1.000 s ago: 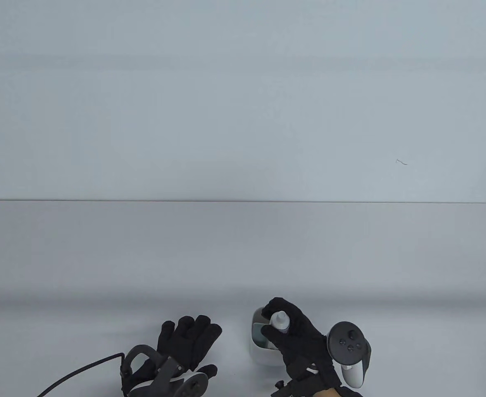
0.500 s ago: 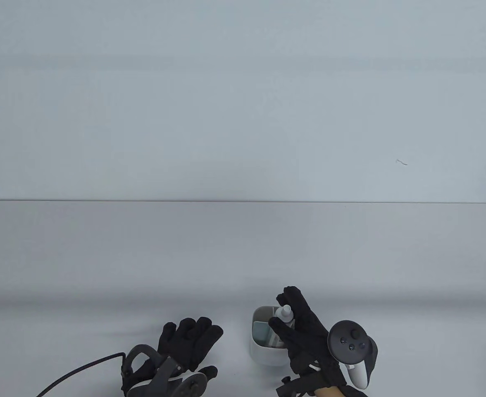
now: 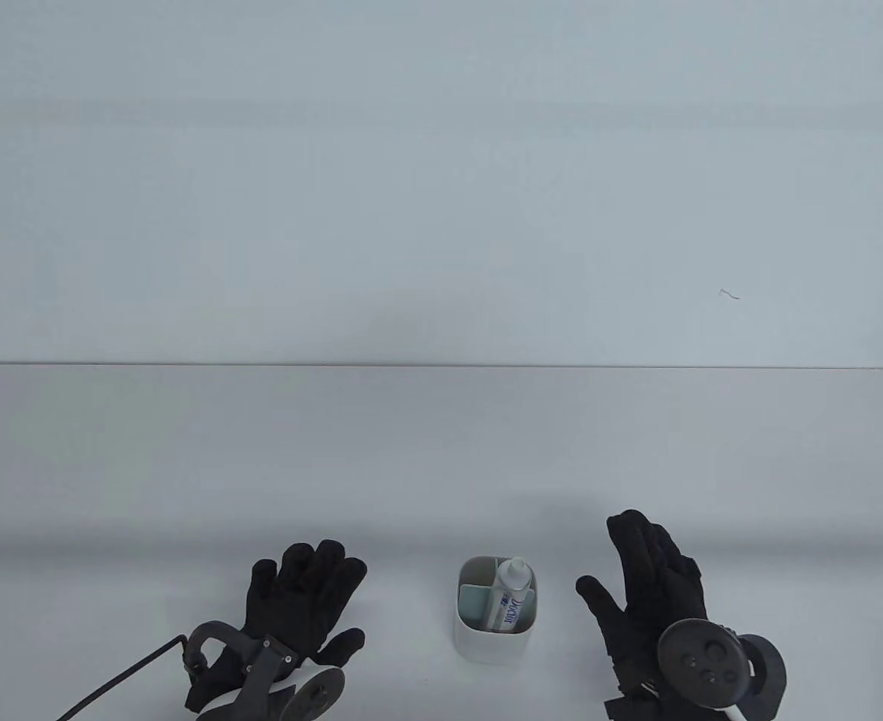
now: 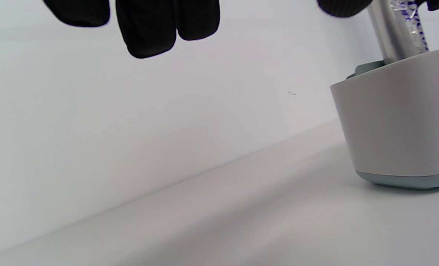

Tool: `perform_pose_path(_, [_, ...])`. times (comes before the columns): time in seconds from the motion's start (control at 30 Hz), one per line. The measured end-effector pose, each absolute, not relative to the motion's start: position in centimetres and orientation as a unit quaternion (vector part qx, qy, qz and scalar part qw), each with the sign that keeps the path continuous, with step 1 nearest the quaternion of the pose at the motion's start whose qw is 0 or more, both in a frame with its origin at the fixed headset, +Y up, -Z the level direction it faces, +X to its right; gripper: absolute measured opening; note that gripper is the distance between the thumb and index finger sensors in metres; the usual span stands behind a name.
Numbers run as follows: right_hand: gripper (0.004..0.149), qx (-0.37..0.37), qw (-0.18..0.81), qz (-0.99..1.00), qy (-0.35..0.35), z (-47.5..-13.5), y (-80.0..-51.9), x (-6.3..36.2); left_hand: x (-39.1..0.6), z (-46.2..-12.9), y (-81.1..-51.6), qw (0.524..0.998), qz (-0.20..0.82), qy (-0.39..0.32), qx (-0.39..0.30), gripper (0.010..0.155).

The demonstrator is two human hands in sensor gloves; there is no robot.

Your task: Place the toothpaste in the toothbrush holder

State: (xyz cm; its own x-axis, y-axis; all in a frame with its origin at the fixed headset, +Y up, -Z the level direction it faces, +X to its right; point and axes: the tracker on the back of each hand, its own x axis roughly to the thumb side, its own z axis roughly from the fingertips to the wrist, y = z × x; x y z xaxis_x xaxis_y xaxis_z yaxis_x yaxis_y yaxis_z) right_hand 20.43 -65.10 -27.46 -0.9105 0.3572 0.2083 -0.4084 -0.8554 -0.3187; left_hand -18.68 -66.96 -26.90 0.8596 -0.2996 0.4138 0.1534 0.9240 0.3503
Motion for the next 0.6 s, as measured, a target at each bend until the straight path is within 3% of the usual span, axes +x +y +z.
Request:
perform_pose_path(0.07, [0.068,0.087,0.204,0.971,-0.091,-28.6,-66.0,20.7,-19.2,-27.3,-67.3,0.956,-0.115,-0.226,0.146,0.079])
perform_pose_path(0.23, [0.068,0.073,0.174,0.982,-0.032,-29.7,-68.2,20.3,-19.1,-28.3,-69.3,0.967,-0.093,-0.229,0.063,0.08])
perform_pose_path(0.6, [0.067,0.068,0.171,0.983,-0.026,-29.8,-68.6,20.0,-19.3,-28.4,-69.4,0.966,-0.079,-0.235,0.07,0.079])
